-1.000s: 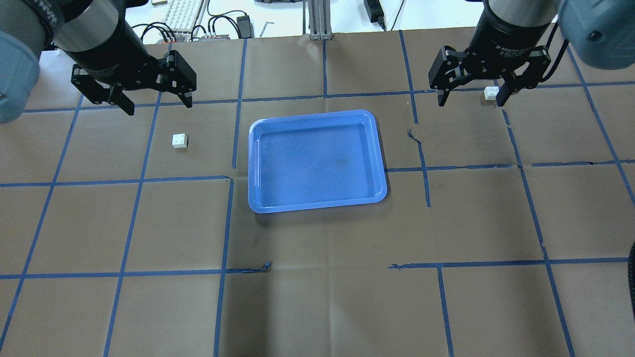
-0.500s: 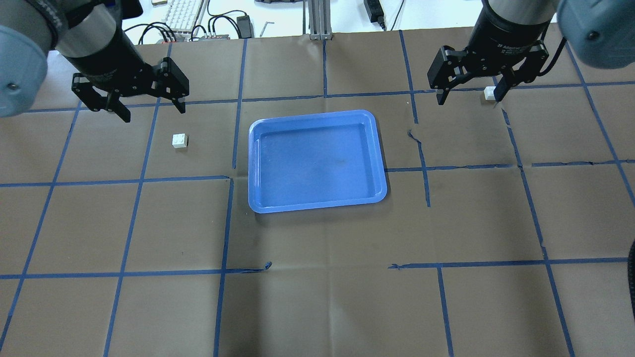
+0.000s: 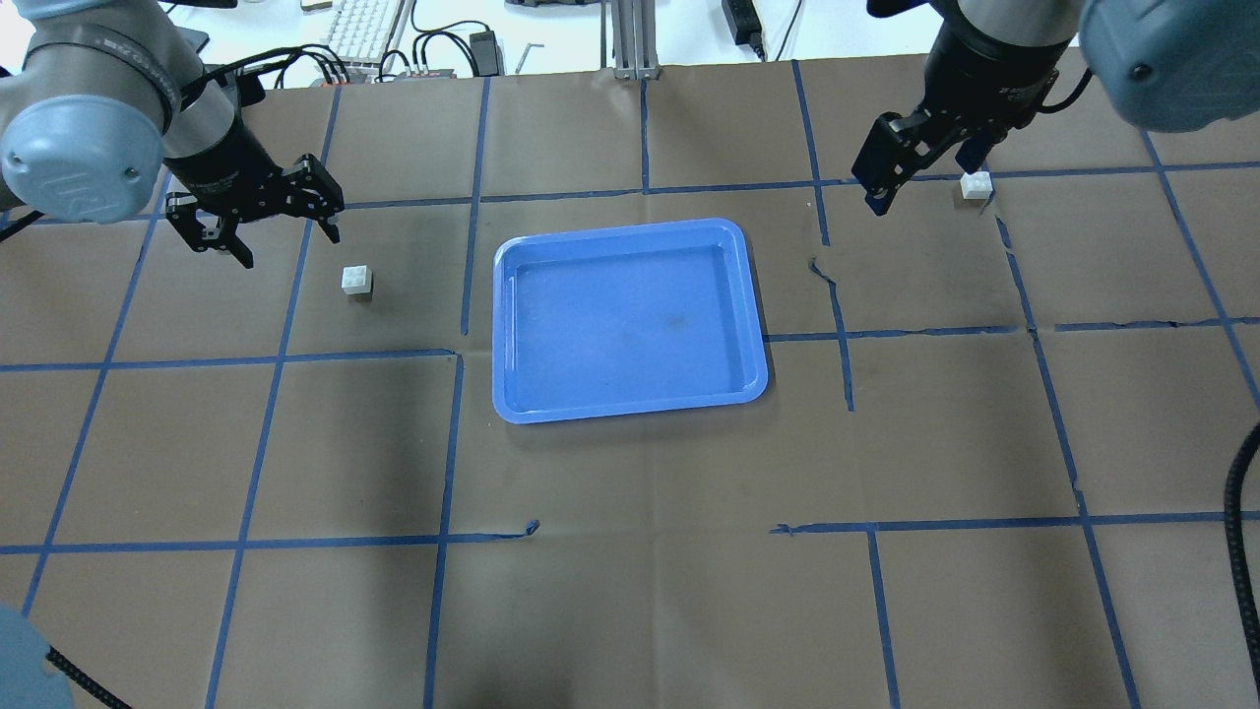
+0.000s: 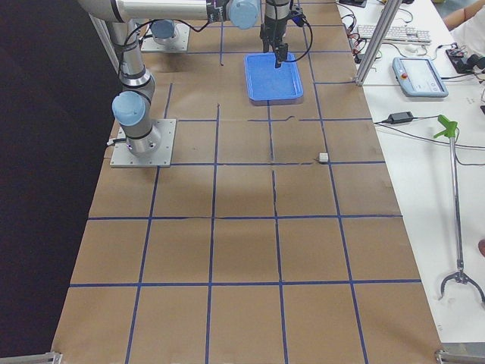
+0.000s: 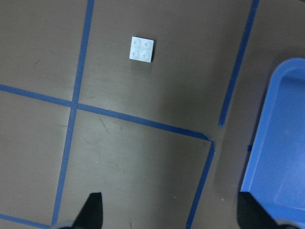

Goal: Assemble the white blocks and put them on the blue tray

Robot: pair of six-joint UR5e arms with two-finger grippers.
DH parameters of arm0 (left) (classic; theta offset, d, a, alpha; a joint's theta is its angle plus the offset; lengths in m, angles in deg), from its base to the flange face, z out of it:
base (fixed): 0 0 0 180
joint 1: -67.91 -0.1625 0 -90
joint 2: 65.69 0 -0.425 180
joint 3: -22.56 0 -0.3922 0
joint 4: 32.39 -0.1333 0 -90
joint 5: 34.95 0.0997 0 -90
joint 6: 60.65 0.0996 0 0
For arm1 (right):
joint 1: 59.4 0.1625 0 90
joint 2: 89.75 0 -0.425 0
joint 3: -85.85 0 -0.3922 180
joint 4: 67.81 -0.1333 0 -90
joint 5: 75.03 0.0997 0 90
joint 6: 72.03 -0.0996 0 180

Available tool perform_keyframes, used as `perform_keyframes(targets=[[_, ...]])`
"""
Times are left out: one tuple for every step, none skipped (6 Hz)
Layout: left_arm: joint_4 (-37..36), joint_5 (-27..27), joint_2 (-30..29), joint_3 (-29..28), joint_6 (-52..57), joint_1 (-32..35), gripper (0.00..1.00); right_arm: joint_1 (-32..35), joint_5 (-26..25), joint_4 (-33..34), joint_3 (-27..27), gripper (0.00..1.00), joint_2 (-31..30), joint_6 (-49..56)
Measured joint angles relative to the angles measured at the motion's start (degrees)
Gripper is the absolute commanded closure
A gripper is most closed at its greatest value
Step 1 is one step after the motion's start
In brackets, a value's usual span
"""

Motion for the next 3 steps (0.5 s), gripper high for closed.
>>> perform_keyframes(targets=[[-5.3, 0.0, -4.3, -0.9, 2.6, -1.0, 0.01, -1.2, 0.1, 1.0, -0.4, 0.00, 1.3, 10.2], [-11.7, 0.0, -9.1, -1.0, 4.5, -1.5, 0.01, -3.5, 0.3, 1.4, -1.1, 0.00, 2.8, 22.1], [-16.8, 0.0, -13.1, -0.5, 5.2, -1.8, 0.01, -5.7, 0.3, 1.5, -2.9, 0.00, 5.2, 35.4]])
